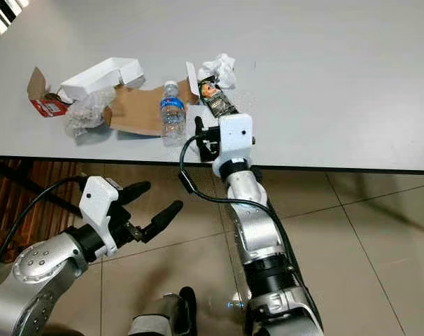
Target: Picking trash to rubbish bin
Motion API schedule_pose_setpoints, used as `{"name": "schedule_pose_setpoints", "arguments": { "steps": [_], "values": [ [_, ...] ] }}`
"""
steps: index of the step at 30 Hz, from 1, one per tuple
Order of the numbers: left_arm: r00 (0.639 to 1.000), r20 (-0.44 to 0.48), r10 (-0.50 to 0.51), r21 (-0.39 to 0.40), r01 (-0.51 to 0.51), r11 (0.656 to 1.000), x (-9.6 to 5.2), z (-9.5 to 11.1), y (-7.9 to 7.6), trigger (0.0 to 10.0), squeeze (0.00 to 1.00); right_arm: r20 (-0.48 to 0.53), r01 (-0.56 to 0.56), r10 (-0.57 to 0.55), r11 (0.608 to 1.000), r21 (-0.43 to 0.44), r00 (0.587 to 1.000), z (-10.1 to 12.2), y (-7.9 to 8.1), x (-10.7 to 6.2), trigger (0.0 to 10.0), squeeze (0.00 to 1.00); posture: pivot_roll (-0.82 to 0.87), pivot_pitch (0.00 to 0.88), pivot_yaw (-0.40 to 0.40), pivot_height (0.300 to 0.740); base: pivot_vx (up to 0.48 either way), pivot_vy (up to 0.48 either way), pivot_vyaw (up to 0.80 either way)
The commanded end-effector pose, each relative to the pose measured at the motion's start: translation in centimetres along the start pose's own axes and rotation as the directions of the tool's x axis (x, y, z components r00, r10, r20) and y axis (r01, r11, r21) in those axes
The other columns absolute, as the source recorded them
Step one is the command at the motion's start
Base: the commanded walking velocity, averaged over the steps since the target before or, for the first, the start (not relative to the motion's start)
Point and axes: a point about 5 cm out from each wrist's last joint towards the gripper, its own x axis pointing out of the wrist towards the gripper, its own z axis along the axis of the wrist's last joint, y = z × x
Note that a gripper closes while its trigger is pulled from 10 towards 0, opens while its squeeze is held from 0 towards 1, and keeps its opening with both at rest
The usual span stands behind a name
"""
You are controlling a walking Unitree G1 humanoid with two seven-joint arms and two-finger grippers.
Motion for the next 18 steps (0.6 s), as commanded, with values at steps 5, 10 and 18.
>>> {"name": "schedule_pose_setpoints", "arguments": {
  "steps": [5, 10, 18],
  "values": [
    [0.999, -0.011, -0.039, 0.009, 0.039, 0.999, -0.3, 0.0, -0.6, 10.0, 0.00, -0.027, 0.009, -0.008, 0.999, 0.048, 1.000, -0.5, 0.3, 0.7, 10.0, 0.00, 0.19, 0.279, 0.097, 0.740, 0.000, 0.000, 0.00],
    [0.999, -0.015, -0.039, 0.006, 0.039, 0.999, -0.3, -0.1, -0.5, 10.0, 0.00, -0.115, 0.036, -0.023, 0.994, 0.105, 0.993, -2.0, -0.5, 1.1, 10.0, 0.00, 0.19, 0.284, 0.097, 0.740, 0.000, 0.000, 0.00],
    [0.999, -0.020, -0.045, 0.006, 0.045, 0.999, -0.4, -0.1, -0.7, 10.0, 0.00, -0.231, 0.042, 0.015, 0.969, 0.242, 0.973, -4.6, -1.1, 0.9, 0.0, 0.00, 0.19, 0.291, 0.099, 0.740, 0.000, 0.000, 0.00]
  ]
}}
